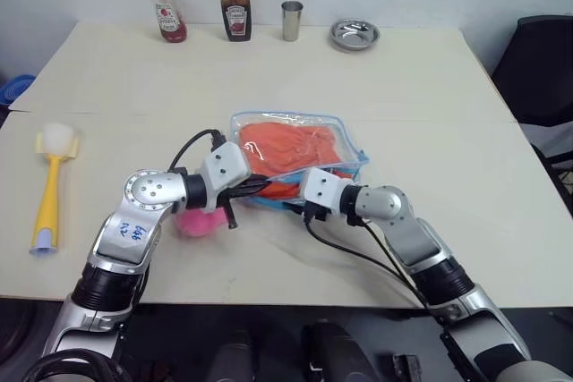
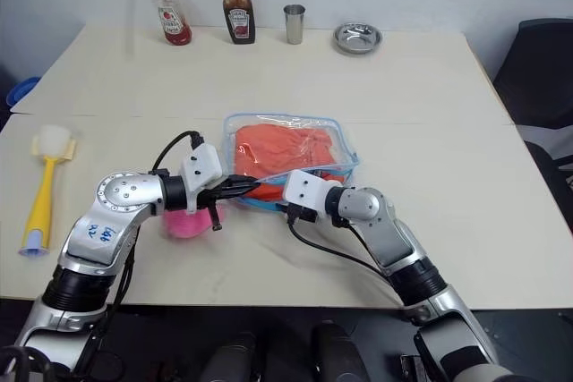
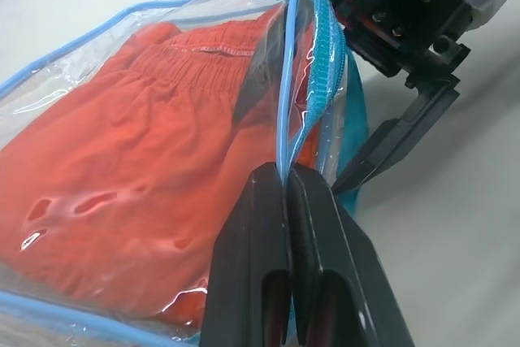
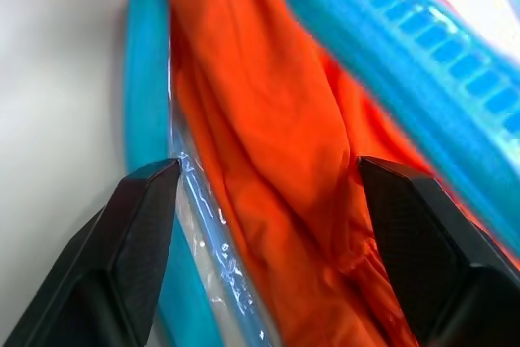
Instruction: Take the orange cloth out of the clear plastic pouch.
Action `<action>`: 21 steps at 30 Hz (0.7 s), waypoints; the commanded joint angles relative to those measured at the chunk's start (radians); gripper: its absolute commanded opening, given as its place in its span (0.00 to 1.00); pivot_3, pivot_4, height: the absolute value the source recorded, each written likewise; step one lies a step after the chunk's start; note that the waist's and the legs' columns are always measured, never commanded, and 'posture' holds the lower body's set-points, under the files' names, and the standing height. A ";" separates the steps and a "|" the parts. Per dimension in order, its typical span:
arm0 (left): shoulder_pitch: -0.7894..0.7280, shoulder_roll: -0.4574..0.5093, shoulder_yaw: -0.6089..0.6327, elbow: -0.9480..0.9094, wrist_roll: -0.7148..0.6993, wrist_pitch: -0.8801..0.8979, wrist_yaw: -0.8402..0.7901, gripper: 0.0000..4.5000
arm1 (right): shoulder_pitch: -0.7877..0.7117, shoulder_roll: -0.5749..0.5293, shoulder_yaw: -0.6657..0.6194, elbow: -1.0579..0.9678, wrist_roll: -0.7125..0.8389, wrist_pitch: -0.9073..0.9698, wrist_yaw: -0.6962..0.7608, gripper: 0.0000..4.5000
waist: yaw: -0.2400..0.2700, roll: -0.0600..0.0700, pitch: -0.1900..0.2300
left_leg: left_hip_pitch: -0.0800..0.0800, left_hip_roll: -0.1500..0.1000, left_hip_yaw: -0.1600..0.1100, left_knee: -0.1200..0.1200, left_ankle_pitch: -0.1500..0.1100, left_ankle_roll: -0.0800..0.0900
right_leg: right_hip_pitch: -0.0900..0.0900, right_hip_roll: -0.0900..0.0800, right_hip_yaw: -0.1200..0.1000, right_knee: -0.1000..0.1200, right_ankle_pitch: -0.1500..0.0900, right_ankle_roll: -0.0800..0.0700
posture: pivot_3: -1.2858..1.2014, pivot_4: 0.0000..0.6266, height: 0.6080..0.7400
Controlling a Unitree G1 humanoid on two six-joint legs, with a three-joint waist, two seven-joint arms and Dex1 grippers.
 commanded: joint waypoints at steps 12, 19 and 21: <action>-0.013 -0.001 -0.011 -0.016 0.004 -0.040 0.016 0.00 | -0.058 -0.011 -0.010 0.018 -0.029 -0.022 -0.011 0.80 | 0.000 0.000 0.000 | 0.000 0.000 0.000 0.000 0.000 0.000 | 0.000 0.000 0.000 0.000 0.000 0.000 | 0.52 0.24 1.00; -0.023 -0.001 -0.009 -0.012 0.002 -0.037 0.023 0.00 | -0.101 -0.074 0.083 0.146 -0.207 -0.238 -0.088 0.80 | -0.001 0.000 0.000 | 0.000 0.000 0.000 0.000 0.000 0.000 | 0.000 0.000 0.000 -0.001 0.000 0.000 | 0.52 0.24 1.00; -0.027 0.001 -0.006 -0.009 0.002 -0.038 0.024 0.00 | -0.110 -0.076 0.093 0.169 -0.229 -0.273 -0.094 0.80 | -0.001 0.000 0.000 | 0.000 0.000 0.000 0.000 0.000 0.000 | 0.000 0.000 0.000 -0.001 0.000 0.000 | 0.52 0.24 1.00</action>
